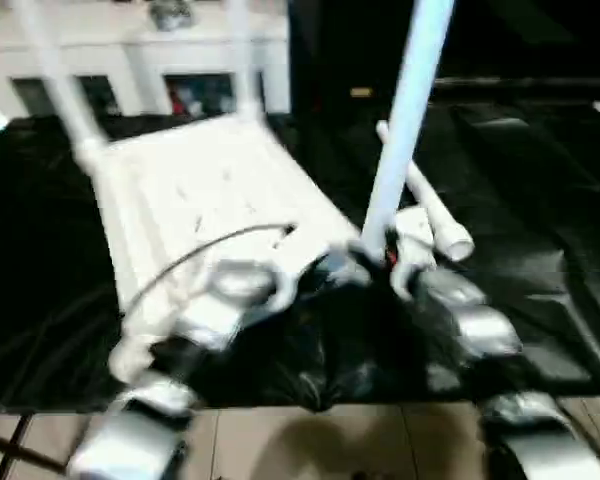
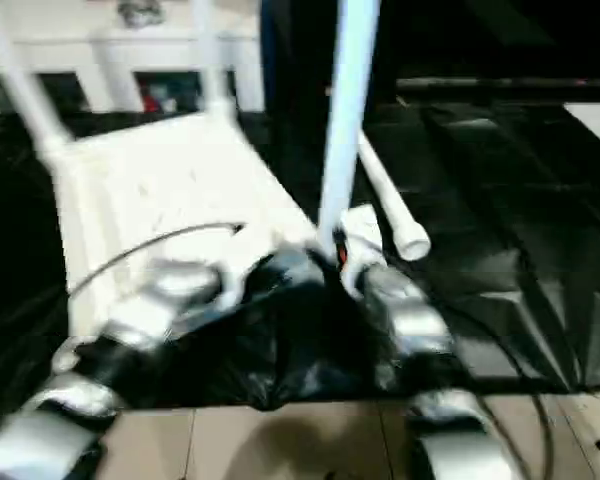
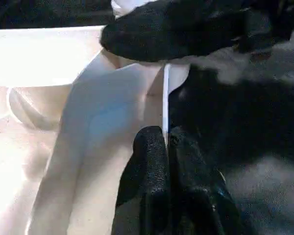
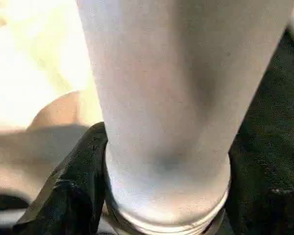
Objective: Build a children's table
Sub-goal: Rotate leg to tighten
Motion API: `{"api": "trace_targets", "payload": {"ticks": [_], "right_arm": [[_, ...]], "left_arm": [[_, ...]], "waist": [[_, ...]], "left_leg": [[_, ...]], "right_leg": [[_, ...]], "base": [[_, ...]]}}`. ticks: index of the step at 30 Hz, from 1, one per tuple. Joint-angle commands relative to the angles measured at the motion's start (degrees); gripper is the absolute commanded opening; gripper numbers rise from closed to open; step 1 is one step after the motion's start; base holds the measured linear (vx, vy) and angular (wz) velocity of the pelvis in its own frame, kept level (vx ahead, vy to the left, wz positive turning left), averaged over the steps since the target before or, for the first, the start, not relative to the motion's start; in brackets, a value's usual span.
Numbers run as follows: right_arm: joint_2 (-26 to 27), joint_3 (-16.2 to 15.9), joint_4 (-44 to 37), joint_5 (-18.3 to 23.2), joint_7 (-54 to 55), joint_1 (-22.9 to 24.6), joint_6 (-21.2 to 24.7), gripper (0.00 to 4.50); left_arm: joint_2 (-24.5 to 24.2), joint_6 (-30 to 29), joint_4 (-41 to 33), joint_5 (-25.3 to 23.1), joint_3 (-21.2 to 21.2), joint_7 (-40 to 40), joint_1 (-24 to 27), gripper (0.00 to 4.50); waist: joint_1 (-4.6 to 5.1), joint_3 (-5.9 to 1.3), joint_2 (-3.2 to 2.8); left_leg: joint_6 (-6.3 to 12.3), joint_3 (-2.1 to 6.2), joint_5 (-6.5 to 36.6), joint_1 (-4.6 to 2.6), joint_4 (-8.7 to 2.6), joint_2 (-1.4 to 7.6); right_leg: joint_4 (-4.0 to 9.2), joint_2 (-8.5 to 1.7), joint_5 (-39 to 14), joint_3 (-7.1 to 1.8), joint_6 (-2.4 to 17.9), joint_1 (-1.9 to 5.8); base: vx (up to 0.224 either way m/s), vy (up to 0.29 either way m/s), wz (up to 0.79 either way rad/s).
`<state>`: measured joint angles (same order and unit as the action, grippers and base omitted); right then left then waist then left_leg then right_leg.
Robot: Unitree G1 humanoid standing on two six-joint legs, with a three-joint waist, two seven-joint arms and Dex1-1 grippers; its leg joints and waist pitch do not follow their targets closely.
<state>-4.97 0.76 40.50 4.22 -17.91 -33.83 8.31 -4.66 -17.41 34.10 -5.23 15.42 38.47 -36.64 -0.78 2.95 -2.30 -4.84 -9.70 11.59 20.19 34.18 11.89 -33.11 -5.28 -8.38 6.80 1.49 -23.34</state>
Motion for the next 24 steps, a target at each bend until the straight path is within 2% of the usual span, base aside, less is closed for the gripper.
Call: {"api": "trace_targets", "payload": {"ticks": [1, 2, 3, 5, 6, 8, 9, 12, 13, 16, 18, 22, 24], "right_arm": [[4.41, -2.49, 2.50, 0.42, -0.82, -0.22, -0.27, 2.74], [4.80, -2.47, 2.73, 0.46, -0.96, -0.36, -0.66, 3.09], [5.29, -2.40, 3.16, 0.40, -0.78, -0.69, -1.23, 3.09], [5.37, -1.99, 3.35, 1.02, -2.31, -1.08, -1.04, 3.44], [5.32, -1.96, 3.36, 0.99, -2.46, -1.12, -1.07, 3.47], [4.51, -2.28, 3.42, 0.37, -3.52, -1.39, -1.85, 3.62], [3.74, -2.83, 3.07, 0.01, -4.47, -1.27, -2.23, 3.86], [2.05, -4.19, 2.12, -0.70, -7.56, -0.79, -3.16, 3.86], [0.36, -5.60, 0.45, -1.18, -11.36, 0.13, -3.72, 3.86], [-4.46, -8.40, -4.51, -1.17, -20.90, 2.82, -3.94, 3.86], [-6.27, -9.31, -6.63, -0.45, -25.03, 3.84, -3.01, 3.86], [-10.41, -11.16, -10.09, -0.05, -32.35, 5.63, -2.89, 3.86], [-12.19, -11.65, -10.98, 0.37, -35.26, 6.00, -2.67, 3.71]], "left_arm": [[2.24, 0.94, -2.24, 0.47, -0.47, -1.94, -1.43, 0.00], [2.49, 1.12, -2.33, 0.49, -0.29, -1.92, -1.27, 0.00], [2.68, 1.58, -2.56, 0.73, 0.18, -1.49, -0.88, 0.00], [2.29, 2.46, -3.14, 0.73, 0.71, -0.48, -0.39, 0.00], [2.20, 2.54, -3.27, 0.74, 0.77, -0.25, -0.30, 0.00], [1.30, 3.24, -4.48, 0.96, 1.34, 1.71, 0.43, 0.00], [0.61, 3.73, -5.17, 1.31, 1.61, 3.08, 0.93, 0.00], [-0.86, 4.96, -6.30, 1.78, 2.22, 5.83, 1.80, 0.00], [-2.06, 5.78, -6.92, 2.18, 2.56, 8.05, 2.38, 0.00], [-5.18, 8.02, -7.56, 3.03, 3.13, 13.47, 3.34, 0.00], [-6.04, 8.25, -7.66, 3.21, 3.19, 14.75, 3.45, 0.00], [-8.17, 8.19, -8.99, 4.42, 3.75, 19.63, 3.84, 0.00], [-9.48, 8.09, -9.69, 4.86, 4.24, 22.69, 4.05, 0.00]], "waist": [[-0.43, -4.55, 0.59], [-0.40, -4.55, 0.55], [-0.46, -4.52, 0.65], [-0.42, -4.41, 0.62], [-0.37, -4.32, 0.62], [-0.25, -4.23, 0.67], [-0.12, -4.28, 0.66], [0.12, -4.31, 0.59], [0.00, -4.33, 0.40], [-0.39, -4.27, 0.58], [-0.48, -4.30, 0.54], [-1.51, -4.09, 0.51], [-1.61, -4.12, 0.54]], "left_leg": [[4.87, -0.05, 5.85, 0.61, -3.35, 0.50], [5.15, -0.06, 5.84, 0.63, -3.34, 0.53], [5.66, -0.09, 5.94, 0.61, -3.34, 0.56], [6.05, -0.10, 6.50, 0.59, -3.39, 0.59], [6.15, -0.14, 7.10, 0.58, -3.42, 0.56], [5.93, -0.10, 8.02, 0.62, -3.49, 0.53], [5.73, -0.04, 8.28, 0.61, -3.51, 0.62], [6.01, -0.01, 8.18, 0.60, -3.49, 0.70], [6.10, -0.07, 8.13, 0.38, -3.45, 0.80], [6.79, -0.06, 8.20, 0.53, -3.44, 0.81], [7.11, -0.09, 8.24, 0.50, -3.47, 0.94], [6.27, -0.26, 9.44, 0.10, -3.57, 1.08], [5.84, -0.17, 9.33, 0.15, -3.63, 1.07]], "right_leg": [[3.53, -2.89, -14.20, -2.54, 10.93, 3.82], [3.43, -2.92, -13.64, -2.59, 11.24, 3.87], [3.35, -2.96, -12.95, -2.64, 11.67, 3.86], [3.39, -2.91, -13.23, -2.59, 11.81, 3.88], [3.53, -2.92, -14.04, -2.58, 11.68, 3.91], [3.70, -2.96, -15.70, -2.53, 11.23, 3.95], [3.63, -3.01, -16.04, -2.54, 11.14, 3.99], [3.54, -2.95, -15.11, -2.59, 11.60, 3.93], [3.49, -2.97, -14.48, -2.66, 11.95, 3.73], [3.36, -2.86, -13.33, -2.72, 11.91, 4.01], [3.23, -2.99, -13.01, -2.84, 12.12, 3.92], [3.54, -2.97, -16.02, -2.92, 11.49, 3.63], [3.46, -2.95, -15.95, -2.89, 11.50, 3.72]], "base": [[0.000, 0.000, 0.00], [0.000, 0.000, 0.00], [0.000, 0.000, 0.00], [0.000, 0.000, 0.00], [0.000, 0.000, 0.00], [0.000, 0.000, 0.00], [0.000, 0.000, 0.00], [0.000, 0.000, 0.00], [0.000, 0.000, 0.00], [0.000, 0.000, 0.00], [0.000, 0.000, 0.00], [0.000, 0.000, 0.00], [0.000, 0.000, 0.00]]}}
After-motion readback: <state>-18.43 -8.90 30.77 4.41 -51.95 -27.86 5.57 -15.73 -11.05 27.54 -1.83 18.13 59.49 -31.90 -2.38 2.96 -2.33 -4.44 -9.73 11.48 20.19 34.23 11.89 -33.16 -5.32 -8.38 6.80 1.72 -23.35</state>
